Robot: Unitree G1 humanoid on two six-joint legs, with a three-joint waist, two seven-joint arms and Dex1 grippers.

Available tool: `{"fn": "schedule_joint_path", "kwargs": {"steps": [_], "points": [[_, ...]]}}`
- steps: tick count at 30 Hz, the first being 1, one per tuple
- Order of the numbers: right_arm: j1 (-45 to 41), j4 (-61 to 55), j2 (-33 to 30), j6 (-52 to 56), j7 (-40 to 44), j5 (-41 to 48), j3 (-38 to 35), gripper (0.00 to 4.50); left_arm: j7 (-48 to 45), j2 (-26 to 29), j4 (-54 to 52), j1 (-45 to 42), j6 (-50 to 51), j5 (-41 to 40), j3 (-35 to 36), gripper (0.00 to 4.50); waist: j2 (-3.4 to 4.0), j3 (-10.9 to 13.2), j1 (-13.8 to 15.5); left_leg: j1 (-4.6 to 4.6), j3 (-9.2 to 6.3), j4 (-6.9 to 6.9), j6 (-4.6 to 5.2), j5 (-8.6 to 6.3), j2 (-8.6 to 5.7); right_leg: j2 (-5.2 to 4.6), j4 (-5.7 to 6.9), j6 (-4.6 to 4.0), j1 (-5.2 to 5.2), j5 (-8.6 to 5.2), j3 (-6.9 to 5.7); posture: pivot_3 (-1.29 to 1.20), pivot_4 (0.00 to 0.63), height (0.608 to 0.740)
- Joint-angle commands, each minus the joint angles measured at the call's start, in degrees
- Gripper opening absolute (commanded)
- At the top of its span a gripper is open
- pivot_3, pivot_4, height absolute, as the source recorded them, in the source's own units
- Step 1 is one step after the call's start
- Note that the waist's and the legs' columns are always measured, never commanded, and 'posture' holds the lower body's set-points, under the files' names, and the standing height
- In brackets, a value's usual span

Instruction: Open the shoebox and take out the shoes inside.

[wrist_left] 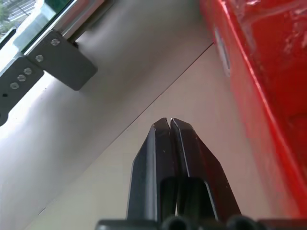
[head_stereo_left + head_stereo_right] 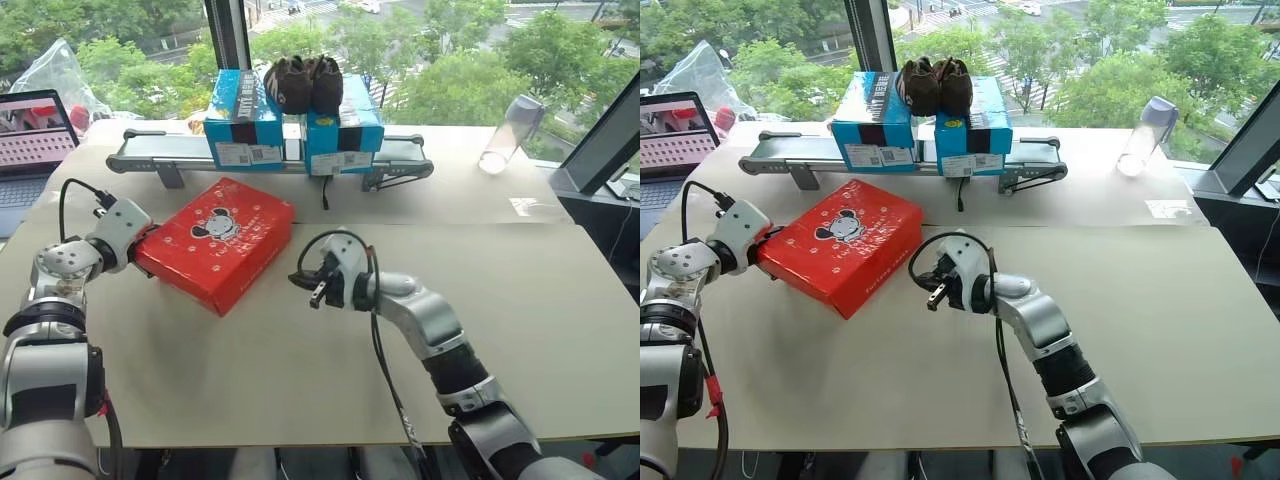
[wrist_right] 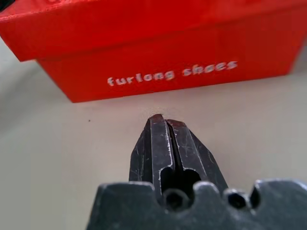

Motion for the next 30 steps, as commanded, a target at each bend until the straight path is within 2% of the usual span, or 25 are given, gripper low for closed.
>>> {"fn": "schedule_joint_path", "kwargs": {"steps": [1, 7, 12, 17, 20, 30], "points": [[-0.9, 2.7, 1.3, -4.2, -0.8, -1.6, -0.4, 0.0, -7.2, -2.6, -4.3, 2.0, -1.4, -3.6, 0.8, 0.09, 0.0, 0.0, 0.4, 0.0, 0.0, 0.0, 0.0, 0.0, 0.0, 0.0, 0.0, 0.0, 0.0, 0.0, 0.0, 0.0, 0.15, 0.74], [-3.0, 8.3, 2.4, -7.9, -2.2, -3.9, -1.6, 0.0, -15.5, -6.5, -17.5, 9.2, 2.3, -9.9, 1.4, 0.09, 0.01, 0.0, 0.5, 0.03, -0.02, 0.02, 0.0, 0.0, 0.0, -0.01, 0.01, 0.0, 0.06, 0.0, 0.0, 0.0, 0.15, 0.74], [-3.5, 7.2, 1.6, -7.6, -1.6, -3.8, -2.2, 0.0, -15.5, -9.0, -34.5, 17.1, 11.4, -14.8, 1.4, 0.09, 0.01, 0.0, 0.2, 0.05, -0.04, 0.02, 0.0, 0.0, 0.01, -0.01, 0.03, -0.01, 0.07, 0.0, 0.01, 0.0, 0.15, 0.74], [-1.1, -0.2, -2.0, -2.4, 1.1, -2.7, -1.7, 0.0, -14.1, -10.7, -50.9, 25.8, 21.0, -17.8, 0.2, 0.09, 0.01, 0.0, 0.3, 0.06, -0.07, 0.11, 0.0, 0.0, 0.0, -0.02, 0.05, 0.0, 0.13, 0.0, 0.0, 0.0, 0.15, 0.74], [2.2, -8.4, -7.8, 3.6, 3.5, -1.8, -1.3, 0.0, -12.6, -12.3, -60.5, 31.5, 26.5, -19.1, -1.0, 0.09, 0.04, 0.0, 0.4, 0.04, -0.08, 0.1, 0.0, 0.0, 0.0, -0.02, 0.04, 0.0, 0.11, 0.0, 0.0, 0.0, 0.15, 0.74], [12.4, -30.1, -18.8, 20.0, 3.1, 2.7, -6.2, 0.0, -7.0, -15.9, -77.0, 41.6, 37.3, -21.5, -2.3, 0.09, 0.05, 0.0, 0.2, 0.12, -0.08, 0.11, 0.02, -0.02, -0.05, -0.06, 0.0, 0.05, 0.21, -0.04, 0.04, 0.0, 0.15, 0.74]]}}
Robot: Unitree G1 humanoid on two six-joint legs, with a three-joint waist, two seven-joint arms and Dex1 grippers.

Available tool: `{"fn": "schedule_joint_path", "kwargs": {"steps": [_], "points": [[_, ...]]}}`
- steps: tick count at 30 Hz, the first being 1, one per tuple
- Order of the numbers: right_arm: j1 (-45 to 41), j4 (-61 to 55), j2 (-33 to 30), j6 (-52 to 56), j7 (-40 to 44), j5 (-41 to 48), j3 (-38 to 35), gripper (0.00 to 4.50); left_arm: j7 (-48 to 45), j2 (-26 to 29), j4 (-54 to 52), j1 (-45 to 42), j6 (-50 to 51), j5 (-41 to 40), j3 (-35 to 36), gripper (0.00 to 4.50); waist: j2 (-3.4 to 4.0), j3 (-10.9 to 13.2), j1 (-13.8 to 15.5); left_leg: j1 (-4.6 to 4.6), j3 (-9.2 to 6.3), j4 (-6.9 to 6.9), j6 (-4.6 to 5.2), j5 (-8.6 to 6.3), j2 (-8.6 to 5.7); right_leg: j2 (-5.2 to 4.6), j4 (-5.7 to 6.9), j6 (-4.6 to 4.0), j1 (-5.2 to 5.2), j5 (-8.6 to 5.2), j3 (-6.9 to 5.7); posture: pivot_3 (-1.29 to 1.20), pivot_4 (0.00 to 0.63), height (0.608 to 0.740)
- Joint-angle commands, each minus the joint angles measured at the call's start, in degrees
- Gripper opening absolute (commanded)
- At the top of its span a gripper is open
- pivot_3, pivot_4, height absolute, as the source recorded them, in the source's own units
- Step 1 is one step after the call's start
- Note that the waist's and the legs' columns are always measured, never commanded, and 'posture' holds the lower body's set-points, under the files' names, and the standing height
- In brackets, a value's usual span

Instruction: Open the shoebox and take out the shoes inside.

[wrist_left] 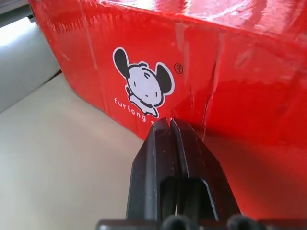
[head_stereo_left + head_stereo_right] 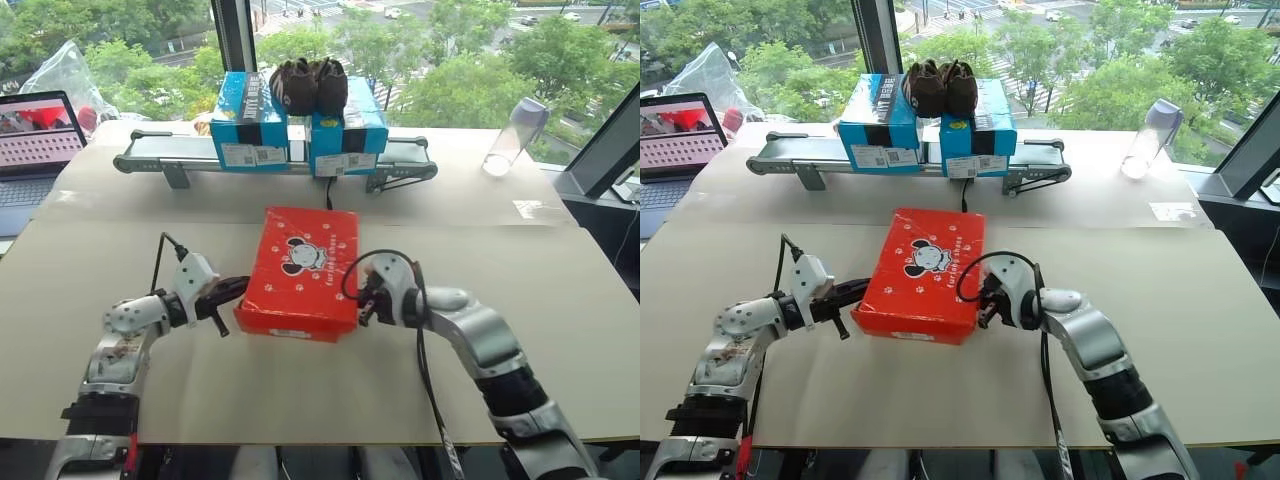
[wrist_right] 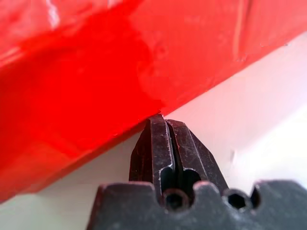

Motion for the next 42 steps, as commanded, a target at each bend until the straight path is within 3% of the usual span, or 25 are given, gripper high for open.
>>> {"fn": "schedule_joint_path", "kwargs": {"steps": [1, 5, 9, 13, 18, 22, 23, 25, 32, 35, 42], "points": [[2.8, -9.8, -1.8, 3.9, 0.1, 3.7, -1.8, 0.0, 1.5, -1.7, -8.8, 4.0, 5.4, -2.6, -3.2, 0.09, 0.0, 0.0, 0.0, 0.0, 0.0, 0.0, 0.0, 0.0, -0.01, 0.0, -0.01, 0.0, -0.01, 0.0, 0.0, 0.0, 0.15, 0.74], [6.2, -10.7, -3.6, 4.4, -1.0, 3.7, -3.7, 0.0, 6.2, -3.4, -14.5, 7.3, 11.7, -6.4, -0.5, 0.09, 0.0, 0.0, -0.2, 0.02, -0.01, 0.0, 0.0, 0.0, -0.01, 0.0, -0.01, 0.01, 0.0, -0.01, 0.03, 0.0, 0.15, 0.74], [6.6, -8.3, -5.2, 2.7, -1.4, 2.7, -5.5, 0.0, 7.4, -2.6, -13.2, 7.9, 11.4, -6.0, 1.3, 0.09, -0.01, 0.0, -0.1, 0.06, -0.01, 0.06, 0.0, 0.0, -0.01, 0.01, 0.0, 0.12, 0.04, -0.07, 0.03, 0.0, 0.15, 0.74], [6.0, -5.5, -8.6, 0.8, 0.2, 3.2, -9.4, 0.0, 5.8, 1.2, -8.5, 5.8, 9.1, -6.0, 4.7, 0.09, -0.01, 0.0, -0.1, 0.06, -0.01, 0.1, 0.0, 0.01, -0.02, 0.01, 0.0, 0.15, 0.05, -0.09, 0.04, 0.0, 0.15, 0.74], [6.6, -1.6, -14.8, -4.4, 4.1, 4.9, -16.7, 0.0, -0.3, 6.7, -5.8, 5.0, 11.2, -12.3, 10.9, 0.09, -0.01, 0.0, -0.1, 0.0, -0.01, 0.1, 0.01, 0.0, -0.02, 0.0, -0.05, 0.14, 0.01, -0.08, 0.04, 0.0, 0.15, 0.74], [8.1, -2.1, -18.6, -6.4, 7.5, 6.9, -20.2, 0.0, -3.6, 10.4, -6.5, 4.4, 14.6, -16.6, 13.7, 0.93, -0.02, 0.0, -0.2, 0.0, 0.0, 0.07, 0.03, -0.01, -0.02, 0.0, -0.1, 0.11, 0.0, -0.08, 0.04, 0.0, 0.15, 0.74], [8.6, -2.9, -19.3, -6.4, 8.6, 7.9, -21.2, 0.57, -4.2, 11.4, -7.1, 4.1, 15.8, -17.9, 14.3, 1.38, -0.01, 0.0, -0.2, -0.02, 0.0, 0.07, 0.03, -0.02, -0.01, 0.0, -0.1, 0.11, 0.0, -0.08, 0.03, 0.0, 0.15, 0.74], [9.8, -4.6, -21.1, -5.9, 10.5, 9.7, -22.6, 1.06, -4.8, 13.2, -8.8, 3.9, 17.9, -19.6, 14.9, 2.06, -0.01, 0.0, -0.2, 0.0, 0.0, 0.06, 0.03, -0.02, -0.01, 0.0, -0.11, 0.18, 0.01, -0.13, 0.03, 0.0, 0.15, 0.74], [11.3, -7.4, -24.8, -4.3, 13.9, 15.0, -24.9, 3.48, -9.0, 23.1, -17.7, 3.5, 28.7, -26.9, 16.6, 4.49, -0.03, 0.0, -0.4, 0.02, 0.0, 0.06, 0.03, -0.02, 0.02, 0.01, -0.12, 0.37, 0.01, -0.24, 0.05, 0.0, 0.15, 0.74], [11.0, -5.9, -24.3, -7.6, 12.5, 12.5, -23.0, 4.44, -10.7, 27.9, -21.3, 4.2, 30.7, -27.8, 17.9, 4.5, -0.01, 0.0, -0.5, 0.01, 0.02, 0.06, 0.03, -0.02, 0.03, 0.02, -0.14, 0.38, 0.01, -0.25, 0.05, 0.0, 0.15, 0.74], [12.3, -3.2, -25.6, -10.2, 14.6, 11.2, -19.7, 4.49, -15.5, 39.6, -23.8, -0.9, 43.1, -39.4, 26.4, 4.5, -0.11, 0.1, -0.5, -0.03, 0.03, 0.06, 0.03, -0.02, 0.06, 0.04, -0.12, 0.35, -0.06, -0.3, 0.04, 0.0, 0.15, 0.74]]}}
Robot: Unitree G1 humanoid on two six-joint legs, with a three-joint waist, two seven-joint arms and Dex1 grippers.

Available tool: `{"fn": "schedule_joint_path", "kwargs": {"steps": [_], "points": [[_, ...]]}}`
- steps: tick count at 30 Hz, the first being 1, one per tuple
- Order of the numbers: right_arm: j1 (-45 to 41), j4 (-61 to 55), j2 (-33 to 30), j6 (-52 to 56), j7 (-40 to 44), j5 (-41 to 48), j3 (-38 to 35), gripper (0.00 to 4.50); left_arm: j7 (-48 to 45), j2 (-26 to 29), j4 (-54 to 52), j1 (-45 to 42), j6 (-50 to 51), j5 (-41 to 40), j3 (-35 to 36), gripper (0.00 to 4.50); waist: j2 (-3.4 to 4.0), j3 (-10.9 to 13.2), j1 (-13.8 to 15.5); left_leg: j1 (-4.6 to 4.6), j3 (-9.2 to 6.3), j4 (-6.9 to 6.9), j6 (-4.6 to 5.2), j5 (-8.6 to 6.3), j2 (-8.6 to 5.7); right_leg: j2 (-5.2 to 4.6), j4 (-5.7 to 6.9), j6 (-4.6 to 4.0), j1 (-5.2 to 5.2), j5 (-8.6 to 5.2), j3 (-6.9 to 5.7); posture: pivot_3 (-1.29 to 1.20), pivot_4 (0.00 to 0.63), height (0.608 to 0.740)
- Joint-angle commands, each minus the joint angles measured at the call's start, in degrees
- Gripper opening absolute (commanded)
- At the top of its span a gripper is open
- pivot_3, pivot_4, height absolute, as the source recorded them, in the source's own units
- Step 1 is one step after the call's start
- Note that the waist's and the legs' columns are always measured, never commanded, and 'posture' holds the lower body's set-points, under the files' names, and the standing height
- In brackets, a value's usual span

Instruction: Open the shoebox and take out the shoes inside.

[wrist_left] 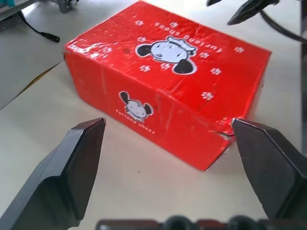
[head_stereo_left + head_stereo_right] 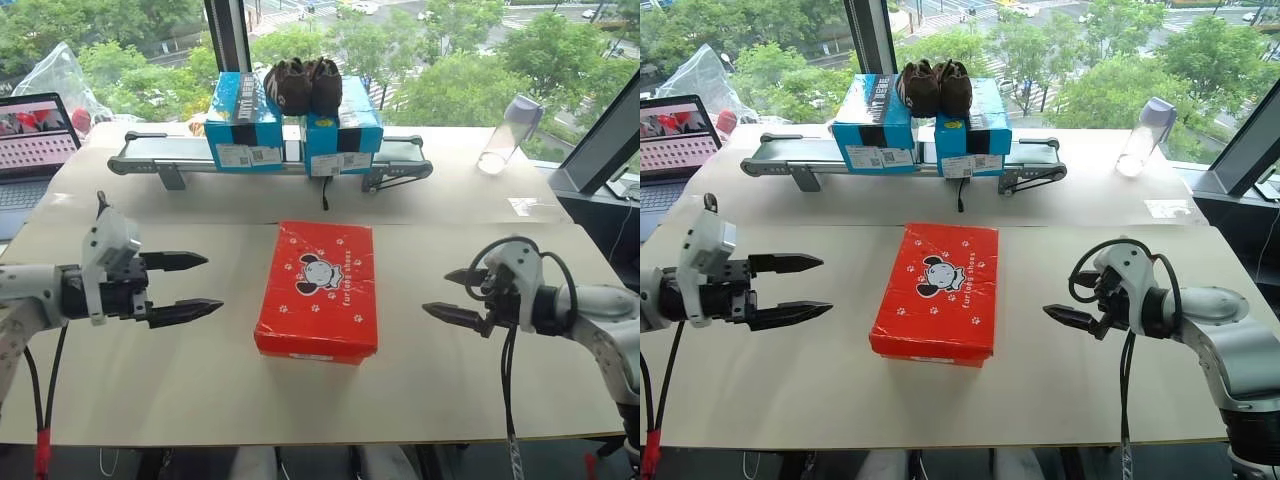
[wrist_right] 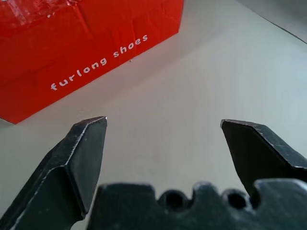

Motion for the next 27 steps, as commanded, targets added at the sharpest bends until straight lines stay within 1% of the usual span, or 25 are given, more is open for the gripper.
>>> {"fn": "schedule_joint_path", "kwargs": {"steps": [1, 4, 5, 6, 7, 10, 11, 12, 13, 14, 15, 16, 17, 18, 21, 27], "points": [[0.1, 1.4, -1.5, -3.8, 1.8, -1.2, 0.9, 4.49, -4.5, 7.3, -2.6, -3.0, 5.8, -6.4, 7.4, 4.5, -0.04, 0.0, 0.0, -0.02, 0.0, 0.0, 0.0, 0.0, 0.01, 0.01, -0.02, 0.0, -0.02, 0.0, 0.0, 0.0, 0.15, 0.74], [-1.2, 2.4, -1.2, -4.6, 2.8, -1.1, 2.1, 4.49, -5.8, 10.0, -3.8, -3.4, 7.6, -8.1, 8.9, 4.5, 0.06, 0.1, -0.1, 0.0, 0.04, -0.01, 0.0, 0.0, -0.05, -0.06, -0.1, 0.02, 0.01, -0.01, 0.02, 0.0, 0.15, 0.74], [-1.9, 2.4, -1.0, -4.7, 3.4, -0.8, 2.7, 4.09, -5.4, 10.4, -4.5, -3.8, 8.3, -8.9, 9.0, 4.5, 0.06, 0.1, -0.1, 0.02, 0.05, -0.03, 0.0, 0.0, -0.05, -0.06, -0.08, 0.02, 0.02, -0.01, 0.03, 0.0, 0.15, 0.74], [-2.5, 2.4, -0.7, -4.7, 3.9, -0.5, 3.2, 3.86, -5.0, 10.8, -5.0, -4.1, 8.8, -9.4, 8.9, 4.5, 0.07, 0.1, -0.2, 0.03, 0.05, -0.04, 0.0, 0.0, -0.04, -0.04, -0.05, 0.01, 0.0, -0.02, 0.02, 0.0, 0.15, 0.74], [-3.0, 2.4, -0.4, -4.8, 4.1, -0.5, 3.6, 3.45, -4.9, 10.9, -5.4, -4.1, 8.7, -9.2, 8.8, 4.5, 0.07, 0.1, -0.3, 0.04, 0.05, -0.05, 0.0, 0.0, -0.03, -0.03, 0.0, 0.0, -0.02, -0.03, 0.03, 0.0, 0.15, 0.74], [-4.3, 3.1, 0.3, -5.9, 4.4, -1.3, 5.6, 2.61, -4.5, 11.1, -5.9, -4.2, 8.3, -8.2, 8.0, 4.5, 0.07, 0.1, -0.5, 0.07, 0.05, -0.05, 0.0, 0.0, 0.01, 0.01, 0.02, -0.02, 0.0, -0.03, 0.03, 0.0, 0.15, 0.74], [-5.0, 3.7, 0.9, -6.5, 4.5, -1.8, 6.7, 2.16, -4.0, 11.4, -6.0, -4.8, 8.6, -8.5, 7.6, 4.5, 0.07, 0.1, -0.6, 0.05, 0.04, -0.05, 0.0, 0.0, 0.01, 0.01, 0.01, -0.02, -0.01, -0.03, 0.03, 0.0, 0.15, 0.74], [-5.8, 4.3, 1.6, -7.0, 4.5, -2.2, 7.6, 1.9, -3.6, 11.8, -6.1, -5.4, 9.0, -8.9, 7.2, 4.5, 0.05, 0.1, -0.7, 0.05, 0.04, -0.05, 0.0, 0.0, 0.01, 0.01, 0.01, -0.02, 0.0, -0.04, 0.02, 0.0, 0.15, 0.74], [-6.5, 4.8, 2.2, -7.4, 4.6, -2.4, 8.6, 1.49, -3.3, 12.0, -6.2, -6.0, 9.3, -9.4, 6.8, 4.5, 0.01, 0.1, -0.8, 0.05, 0.04, -0.05, 0.0, 0.0, 0.01, 0.01, 0.0, -0.03, 0.0, -0.04, 0.02, 0.0, 0.15, 0.74], [-7.0, 5.3, 2.5, -7.6, 4.7, -2.6, 9.1, 1.2, -3.1, 12.2, -6.2, -6.4, 9.5, -9.7, 6.5, 4.5, 0.01, 0.1, -0.9, 0.04, 0.04, -0.05, 0.0, 0.0, 0.01, 0.02, 0.0, -0.03, -0.01, -0.04, 0.02, 0.0, 0.15, 0.74], [-7.8, 5.9, 3.2, -7.5, 4.8, -2.6, 9.9, 0.7, -2.6, 12.4, -6.4, -7.2, 9.9, -10.2, 6.1, 4.5, 0.01, 0.1, -0.9, 0.01, 0.04, -0.05, 0.0, 0.0, 0.0, 0.01, 0.01, -0.02, -0.03, -0.04, 0.02, 0.0, 0.15, 0.74], [-8.6, 6.6, 3.9, -7.5, 4.9, -2.7, 10.7, 0.45, -2.1, 12.7, -6.6, -7.9, 10.3, -10.7, 5.7, 4.5, 0.01, 0.1, -0.9, 0.03, 0.04, -0.05, 0.0, 0.0, 0.0, 0.01, 0.0, -0.02, -0.01, -0.04, 0.03, 0.0, 0.15, 0.74], [-9.5, 7.6, 5.0, -7.8, 4.6, -2.9, 11.5, 0.12, -2.0, 13.2, -7.1, -8.4, 11.0, -11.5, 5.8, 4.5, 0.01, 0.1, -1.0, 0.02, 0.04, -0.05, 0.0, 0.0, 0.0, 0.01, 0.0, -0.02, -0.02, -0.04, 0.02, 0.0, 0.15, 0.74], [-10.3, 8.5, 6.0, -8.2, 4.4, -3.1, 12.2, 0.05, -2.2, 13.7, -7.4, -8.6, 11.6, -12.0, 6.0, 4.5, -0.01, 0.1, -1.0, 0.02, 0.04, -0.05, 0.0, 0.0, 0.0, 0.01, 0.01, -0.02, -0.02, -0.04, 0.03, 0.0, 0.15, 0.74], [-12.5, 10.6, 8.8, -9.2, 4.3, -4.0, 14.2, 0.05, -2.7, 14.5, -7.3, -9.0, 12.2, -12.6, 6.6, 4.5, -0.02, 0.1, -1.3, 0.02, 0.04, -0.05, 0.0, 0.0, 0.01, 0.03, 0.03, -0.03, -0.04, -0.03, 0.03, 0.0, 0.15, 0.74], [-17.0, 14.2, 12.0, -10.6, 7.5, -5.4, 19.1, 0.05, -3.9, 13.9, -6.4, -8.1, 11.2, -11.4, 7.8, 4.5, 0.0, 0.2, -1.2, 0.02, 0.04, -0.05, 0.0, 0.0, 0.0, 0.03, 0.06, -0.04, -0.05, -0.03, 0.03, 0.0, 0.15, 0.74]]}}
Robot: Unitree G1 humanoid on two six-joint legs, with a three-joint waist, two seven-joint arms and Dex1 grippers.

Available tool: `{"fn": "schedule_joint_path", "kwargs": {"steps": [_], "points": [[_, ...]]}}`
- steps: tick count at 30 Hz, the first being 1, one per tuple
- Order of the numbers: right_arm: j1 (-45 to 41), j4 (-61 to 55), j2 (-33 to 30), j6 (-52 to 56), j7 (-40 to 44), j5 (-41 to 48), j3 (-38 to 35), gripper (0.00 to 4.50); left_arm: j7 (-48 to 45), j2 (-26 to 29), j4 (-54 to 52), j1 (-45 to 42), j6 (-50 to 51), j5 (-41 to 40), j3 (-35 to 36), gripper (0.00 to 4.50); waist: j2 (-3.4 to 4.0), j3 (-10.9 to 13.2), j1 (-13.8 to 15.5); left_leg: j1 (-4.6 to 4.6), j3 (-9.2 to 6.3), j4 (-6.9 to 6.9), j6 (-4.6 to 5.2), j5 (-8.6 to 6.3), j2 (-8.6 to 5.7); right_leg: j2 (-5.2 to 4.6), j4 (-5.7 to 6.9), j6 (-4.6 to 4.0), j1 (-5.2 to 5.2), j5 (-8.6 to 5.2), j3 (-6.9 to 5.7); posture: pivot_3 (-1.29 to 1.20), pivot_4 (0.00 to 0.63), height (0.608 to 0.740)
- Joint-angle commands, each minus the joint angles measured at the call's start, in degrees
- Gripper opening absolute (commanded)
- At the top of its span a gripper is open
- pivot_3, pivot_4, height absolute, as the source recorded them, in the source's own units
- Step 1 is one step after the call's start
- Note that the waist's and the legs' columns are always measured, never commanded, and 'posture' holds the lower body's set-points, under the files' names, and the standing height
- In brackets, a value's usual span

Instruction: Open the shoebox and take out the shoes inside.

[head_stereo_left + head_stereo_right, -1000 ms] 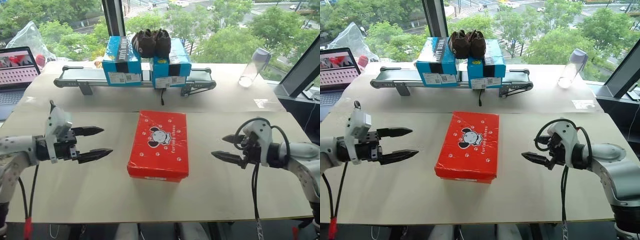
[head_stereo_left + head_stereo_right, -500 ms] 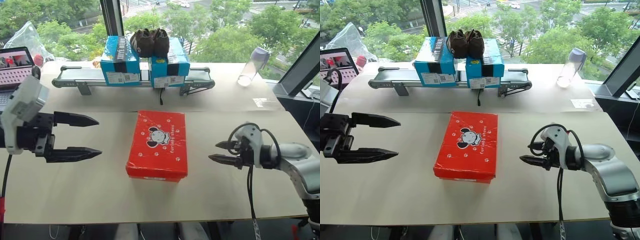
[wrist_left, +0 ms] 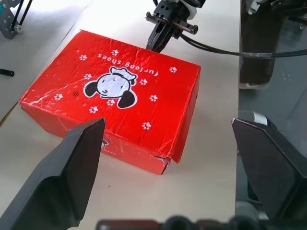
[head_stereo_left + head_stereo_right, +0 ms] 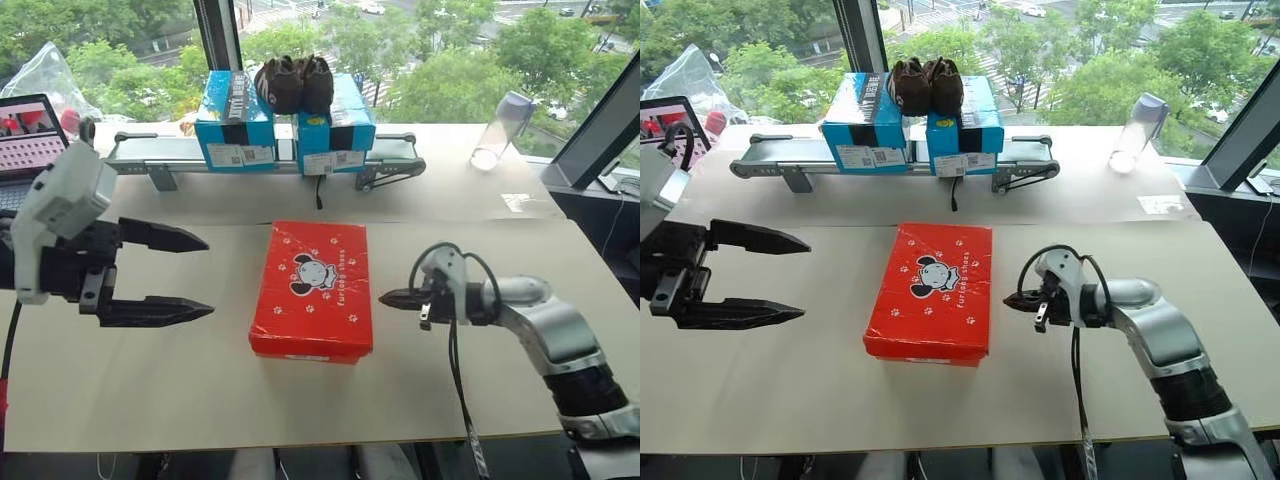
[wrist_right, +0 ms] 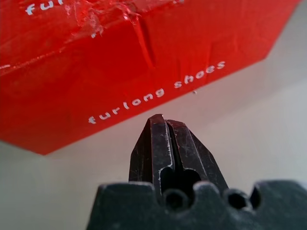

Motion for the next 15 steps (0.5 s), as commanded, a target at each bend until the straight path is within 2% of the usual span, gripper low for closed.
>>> {"fn": "schedule_joint_path", "kwargs": {"steps": [1, 9, 15], "points": [[-3.4, 1.4, 1.3, -2.8, 2.4, -1.2, 2.1, 0.05, -1.0, 0.0, 1.0, -0.1, -1.1, 0.7, 3.0, 4.5, 0.0, 0.0, 0.0, 0.01, 0.0, 0.0, 0.0, 0.0, 0.0, 0.0, 0.0, 0.0, 0.01, 0.0, 0.0, 0.0, 0.15, 0.74], [-9.1, 1.1, 3.8, 3.1, 5.0, 5.2, -1.8, 0.05, -1.7, -4.2, 3.9, 5.4, -4.0, 5.7, 8.4, 4.5, 0.01, 0.0, -0.2, 0.01, 0.0, -0.01, 0.0, 0.0, 0.03, 0.03, 0.07, -0.28, -0.03, 0.15, 0.0, 0.0, 0.15, 0.74], [-17.7, 1.7, 5.8, 6.1, 5.7, 9.2, -3.2, 0.05, -3.3, -7.1, 3.5, 10.2, -2.9, 5.8, 14.5, 4.5, -0.01, 0.0, -0.1, 0.01, 0.0, -0.01, 0.0, 0.0, 0.04, 0.02, 0.05, -0.31, -0.03, 0.17, -0.01, 0.0, 0.15, 0.74]]}}
